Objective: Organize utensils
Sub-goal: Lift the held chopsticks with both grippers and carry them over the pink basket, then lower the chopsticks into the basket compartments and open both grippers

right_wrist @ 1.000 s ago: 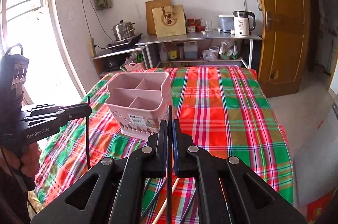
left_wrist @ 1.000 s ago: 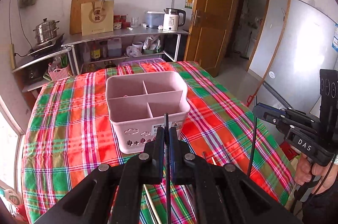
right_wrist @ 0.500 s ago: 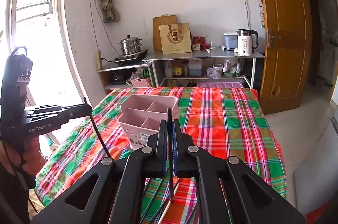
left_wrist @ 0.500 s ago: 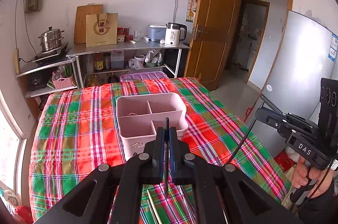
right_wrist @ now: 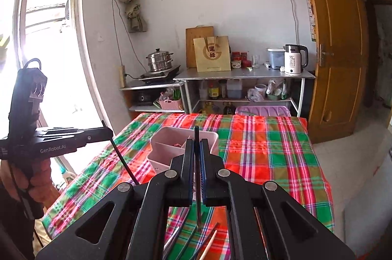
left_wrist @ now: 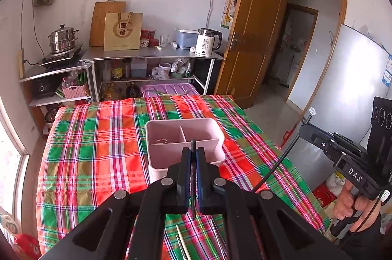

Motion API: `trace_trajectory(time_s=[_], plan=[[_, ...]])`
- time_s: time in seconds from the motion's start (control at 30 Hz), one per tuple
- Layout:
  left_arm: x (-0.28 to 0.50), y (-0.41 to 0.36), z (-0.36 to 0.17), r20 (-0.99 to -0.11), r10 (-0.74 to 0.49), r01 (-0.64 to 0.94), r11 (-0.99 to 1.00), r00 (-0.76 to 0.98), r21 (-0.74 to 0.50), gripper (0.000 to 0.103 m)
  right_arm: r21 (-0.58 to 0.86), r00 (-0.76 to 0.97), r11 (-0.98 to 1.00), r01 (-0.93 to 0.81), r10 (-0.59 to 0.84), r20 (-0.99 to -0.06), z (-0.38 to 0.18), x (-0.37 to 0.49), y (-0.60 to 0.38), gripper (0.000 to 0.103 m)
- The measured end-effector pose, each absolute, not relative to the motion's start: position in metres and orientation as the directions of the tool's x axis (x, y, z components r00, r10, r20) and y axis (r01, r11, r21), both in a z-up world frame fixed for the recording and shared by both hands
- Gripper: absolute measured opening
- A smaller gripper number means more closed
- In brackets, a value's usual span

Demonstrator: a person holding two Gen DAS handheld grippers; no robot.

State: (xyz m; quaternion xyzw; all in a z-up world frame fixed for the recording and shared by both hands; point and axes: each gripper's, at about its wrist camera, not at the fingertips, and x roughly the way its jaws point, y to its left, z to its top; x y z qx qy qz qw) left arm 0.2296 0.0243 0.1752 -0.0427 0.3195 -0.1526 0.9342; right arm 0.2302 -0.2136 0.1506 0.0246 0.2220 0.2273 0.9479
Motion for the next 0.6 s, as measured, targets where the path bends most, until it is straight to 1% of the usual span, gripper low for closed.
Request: trace_trajectory(time_s=[0.17, 0.4, 0.6], plan=[[0.238, 0.039, 0.202, -0.556, -0.312, 0.239, 0.95, 0.77, -0.202, 0.004, 0.167, 0.801, 0.884, -0.436, 0.466, -0.376, 0.168, 0.243, -0.209, 0.004], [0.252, 0.06, 0.249, -0.491, -0.298, 0.214, 0.952, 0.819, -0.22, 0.004, 0.197, 0.811, 0.867, -0.458, 0.498, -0.306, 0.2, 0.261, -0.197, 0.004], [0.271, 0.069, 0.269, -0.464, -0.273, 0.193, 0.958, 0.843, -0.214, 0.004, 0.225, 0.81, 0.853, -0.471, 0.52, -0.272, 0.213, 0.282, -0.184, 0.004]])
